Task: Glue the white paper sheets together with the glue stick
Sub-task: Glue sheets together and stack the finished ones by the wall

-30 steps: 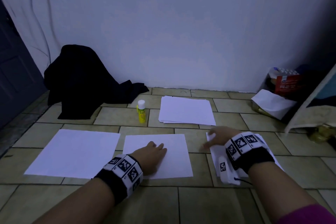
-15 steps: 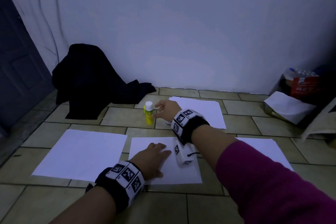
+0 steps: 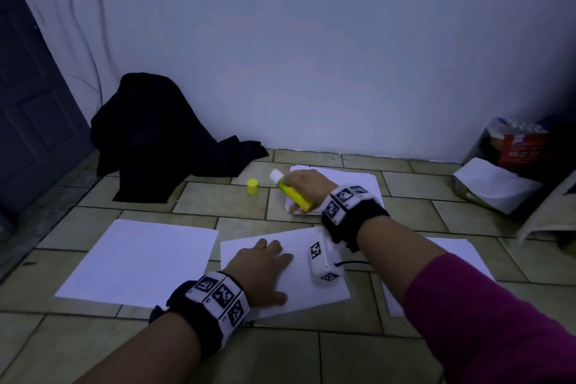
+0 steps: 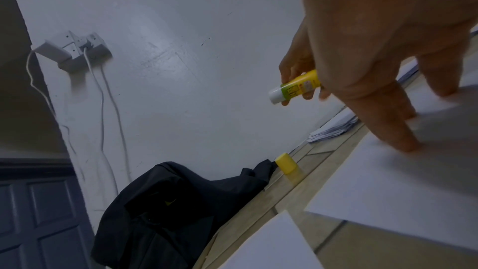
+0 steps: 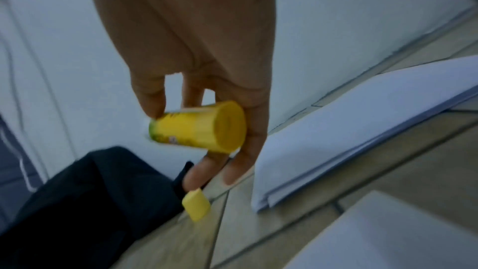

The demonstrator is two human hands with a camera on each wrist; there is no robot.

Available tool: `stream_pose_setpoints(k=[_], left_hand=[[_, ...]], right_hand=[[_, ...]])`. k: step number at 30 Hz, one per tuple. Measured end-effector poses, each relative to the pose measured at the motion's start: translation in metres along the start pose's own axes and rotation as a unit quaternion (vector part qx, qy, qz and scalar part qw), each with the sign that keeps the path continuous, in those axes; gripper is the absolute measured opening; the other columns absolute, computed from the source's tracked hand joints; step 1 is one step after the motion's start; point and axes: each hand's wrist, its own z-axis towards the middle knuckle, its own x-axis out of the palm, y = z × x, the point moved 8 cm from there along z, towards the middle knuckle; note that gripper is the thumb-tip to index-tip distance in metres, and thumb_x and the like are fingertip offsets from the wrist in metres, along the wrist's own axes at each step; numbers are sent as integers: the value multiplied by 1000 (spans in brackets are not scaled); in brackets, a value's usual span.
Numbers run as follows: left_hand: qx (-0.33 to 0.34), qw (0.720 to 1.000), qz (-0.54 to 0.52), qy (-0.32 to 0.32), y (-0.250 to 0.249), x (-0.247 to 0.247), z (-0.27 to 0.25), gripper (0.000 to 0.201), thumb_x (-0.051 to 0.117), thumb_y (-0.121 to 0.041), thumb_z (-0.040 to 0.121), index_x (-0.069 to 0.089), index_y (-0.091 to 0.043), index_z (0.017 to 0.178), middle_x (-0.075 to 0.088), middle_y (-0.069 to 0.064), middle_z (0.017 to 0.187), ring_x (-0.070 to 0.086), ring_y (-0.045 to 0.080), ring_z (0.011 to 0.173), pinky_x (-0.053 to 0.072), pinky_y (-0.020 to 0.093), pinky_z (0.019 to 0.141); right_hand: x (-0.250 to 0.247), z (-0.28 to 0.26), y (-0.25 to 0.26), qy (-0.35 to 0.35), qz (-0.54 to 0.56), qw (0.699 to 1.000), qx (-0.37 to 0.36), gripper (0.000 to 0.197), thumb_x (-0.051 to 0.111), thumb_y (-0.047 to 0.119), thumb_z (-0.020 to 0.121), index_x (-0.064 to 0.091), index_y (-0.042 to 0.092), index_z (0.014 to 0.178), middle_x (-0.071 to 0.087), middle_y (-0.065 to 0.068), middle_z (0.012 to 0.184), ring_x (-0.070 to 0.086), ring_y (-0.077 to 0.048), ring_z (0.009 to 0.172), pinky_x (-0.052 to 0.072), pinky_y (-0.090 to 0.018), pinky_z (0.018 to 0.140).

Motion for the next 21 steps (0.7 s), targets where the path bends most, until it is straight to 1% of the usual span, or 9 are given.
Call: stream_pose_setpoints(k=[1, 2, 3, 5, 7, 9, 12, 17, 21], left_hand=[[-4, 1000, 4, -1, -1, -2, 1, 74, 57, -55, 87, 28, -23, 147, 28, 6, 148, 29, 27, 132, 41, 43, 99], [-9, 1000, 6, -1, -1, -3, 3, 74, 58, -57, 85, 31, -22, 144, 31, 7, 144, 32, 27, 130, 43, 43, 97], [-14, 1000, 7, -1, -1, -3, 5, 74, 59, -59, 84, 33, -22, 142, 33, 7, 141, 34, 27, 128, 43, 43, 95], [-21, 1000, 7, 0, -1, -4, 8, 76, 62, -60, 81, 34, -21, 140, 36, 8, 136, 37, 28, 124, 44, 42, 94], [-28, 1000, 8, 2, 0, -5, 11, 79, 66, -59, 79, 34, -22, 140, 37, 8, 133, 39, 28, 122, 43, 41, 91], [-33, 999, 6, 0, -1, -5, 13, 79, 68, -58, 77, 34, -22, 139, 38, 8, 132, 41, 28, 120, 42, 39, 88], [-38, 999, -6, -7, 1, -6, 15, 75, 66, -56, 80, 36, -24, 140, 39, 7, 131, 41, 27, 118, 43, 38, 88], [-38, 999, -11, -24, 6, -4, 12, 66, 62, -49, 87, 34, -26, 142, 38, 4, 136, 40, 26, 121, 46, 38, 90], [-37, 999, -14, -32, 6, -4, 11, 66, 60, -49, 88, 33, -28, 144, 36, 3, 139, 39, 24, 124, 46, 38, 93]], right_hand=[[-8, -9, -5, 6, -23, 1000, 6, 20, 60, 18, 91, 64, 6, 106, 63, -8, 89, 70, -24, 69, 49, -23, 53], [-19, -17, -12, -2, -26, 999, 24, 25, 68, 19, 85, 65, 12, 109, 64, -4, 86, 66, -16, 58, 45, -17, 45], [-28, -23, -21, -15, -33, 998, 43, 34, 77, 20, 78, 65, 18, 109, 63, 0, 83, 60, -11, 52, 40, -14, 40], [-44, -30, -35, -43, -55, 995, 67, 41, 88, 17, 64, 66, 21, 98, 64, -1, 85, 54, -10, 55, 38, -16, 39], [-53, -34, -45, -86, -59, 992, 71, 39, 90, 15, 58, 63, 20, 84, 65, -4, 90, 54, -12, 61, 39, -20, 45], [-55, -39, -49, -123, -100, 985, 61, 39, 89, 15, 58, 58, 19, 82, 59, 0, 92, 53, -13, 75, 38, -20, 51], [-45, -42, -48, -133, -133, 982, 35, 36, 82, 16, 65, 55, 19, 88, 53, 3, 93, 49, -13, 89, 36, -16, 55], [-27, -41, -41, -127, -108, 986, -2, 33, 78, 11, 72, 51, 18, 90, 54, -5, 97, 49, -18, 86, 35, -19, 53], [-10, -36, -39, -93, -175, 980, 0, 33, 74, 7, 74, 47, 17, 92, 59, -13, 108, 50, -21, 86, 40, -26, 67]])
